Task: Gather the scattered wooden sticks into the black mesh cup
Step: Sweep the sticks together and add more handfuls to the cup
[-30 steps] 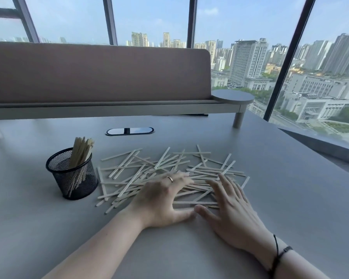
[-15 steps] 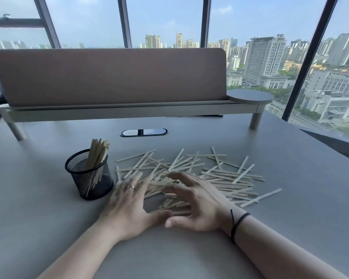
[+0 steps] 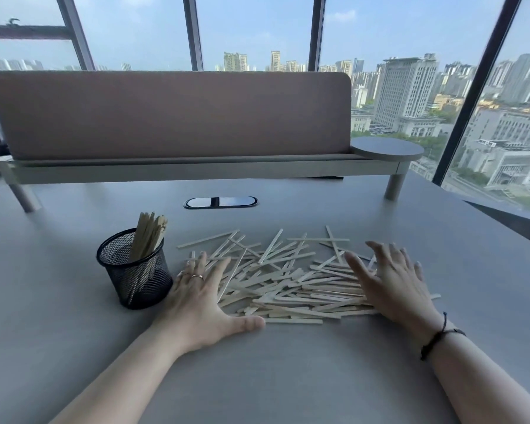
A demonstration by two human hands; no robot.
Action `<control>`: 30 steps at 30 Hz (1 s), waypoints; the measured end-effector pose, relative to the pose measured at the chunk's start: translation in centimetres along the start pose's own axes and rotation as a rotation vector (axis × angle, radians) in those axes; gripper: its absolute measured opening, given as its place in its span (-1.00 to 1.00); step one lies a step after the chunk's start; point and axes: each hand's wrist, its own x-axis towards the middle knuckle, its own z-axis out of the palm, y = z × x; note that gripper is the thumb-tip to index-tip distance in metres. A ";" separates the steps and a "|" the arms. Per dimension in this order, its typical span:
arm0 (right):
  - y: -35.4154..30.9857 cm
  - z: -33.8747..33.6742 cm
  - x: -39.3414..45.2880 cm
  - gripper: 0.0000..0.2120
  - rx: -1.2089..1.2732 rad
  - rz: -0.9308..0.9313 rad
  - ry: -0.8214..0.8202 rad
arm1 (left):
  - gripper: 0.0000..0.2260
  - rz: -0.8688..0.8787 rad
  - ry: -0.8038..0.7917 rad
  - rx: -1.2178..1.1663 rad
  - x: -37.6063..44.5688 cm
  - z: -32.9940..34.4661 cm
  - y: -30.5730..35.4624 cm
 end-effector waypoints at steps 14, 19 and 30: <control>-7.3 3.1 -2.4 -0.29 -0.103 -0.096 -0.042 | 0.07 0.269 0.027 -0.099 0.6 0.9 1.0; -8.4 3.5 -3.0 -0.30 -0.116 -0.162 -0.015 | 0.03 0.259 0.051 -0.087 0.4 0.9 1.3; -7.9 3.2 -3.8 -0.44 -0.025 -0.449 -0.098 | -0.06 0.316 0.097 -0.118 0.1 1.0 1.2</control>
